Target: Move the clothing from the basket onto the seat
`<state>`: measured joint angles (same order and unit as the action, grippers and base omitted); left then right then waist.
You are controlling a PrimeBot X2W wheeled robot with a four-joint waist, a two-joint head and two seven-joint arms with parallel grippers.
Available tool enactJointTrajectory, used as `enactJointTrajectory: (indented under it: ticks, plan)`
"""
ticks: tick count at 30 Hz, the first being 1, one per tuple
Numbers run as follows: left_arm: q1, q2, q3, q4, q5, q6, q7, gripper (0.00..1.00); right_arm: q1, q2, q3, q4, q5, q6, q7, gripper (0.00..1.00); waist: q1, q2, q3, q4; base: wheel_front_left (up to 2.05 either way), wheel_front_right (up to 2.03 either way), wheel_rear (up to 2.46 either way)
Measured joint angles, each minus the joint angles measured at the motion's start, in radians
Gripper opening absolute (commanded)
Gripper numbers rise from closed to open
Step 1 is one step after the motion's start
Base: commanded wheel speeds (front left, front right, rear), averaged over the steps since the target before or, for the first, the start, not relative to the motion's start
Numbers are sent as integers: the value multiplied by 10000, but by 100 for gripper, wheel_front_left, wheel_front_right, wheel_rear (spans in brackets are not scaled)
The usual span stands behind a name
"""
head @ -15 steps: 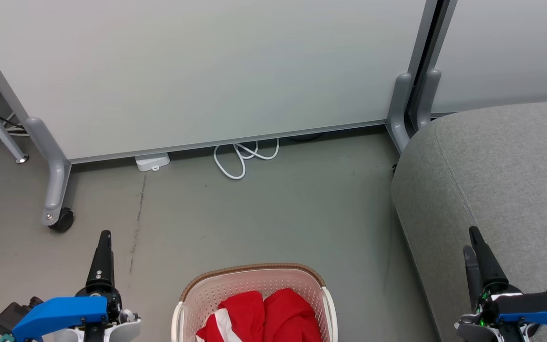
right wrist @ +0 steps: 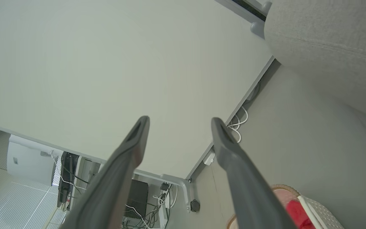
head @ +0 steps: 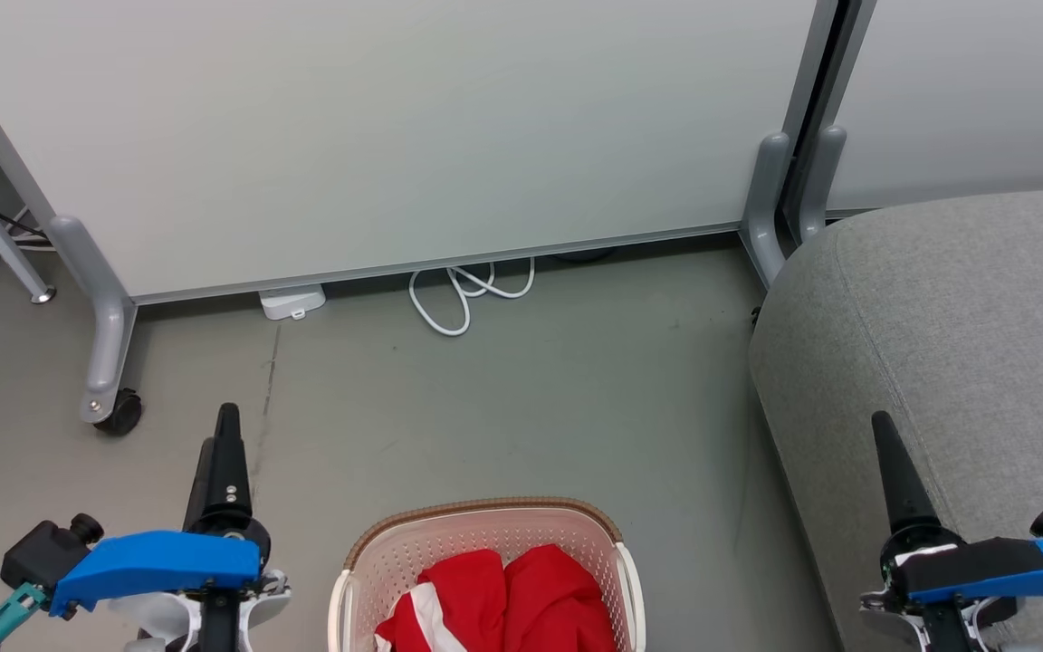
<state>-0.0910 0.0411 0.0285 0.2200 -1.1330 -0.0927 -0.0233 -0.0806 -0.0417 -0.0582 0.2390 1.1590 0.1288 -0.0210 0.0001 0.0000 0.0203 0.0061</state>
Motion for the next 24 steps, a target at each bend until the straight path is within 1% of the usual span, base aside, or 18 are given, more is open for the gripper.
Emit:
enactJointTrajectory:
  ticks: [4,13,24]
  plan:
    - [-92,-2,-267,-69,1024,104,-148,100,-78,-2,142,-82,-855,0,-163,100,0,0,20,12,0,0,0]
    - [-201,6,-790,-127,2905,336,-451,100,-174,-6,395,-268,-2633,0,-462,100,0,0,65,43,0,0,0]
    - [-339,127,-1365,-121,4631,570,-796,100,-198,-10,598,-339,-4286,2,-813,100,0,0,82,83,0,0,0]
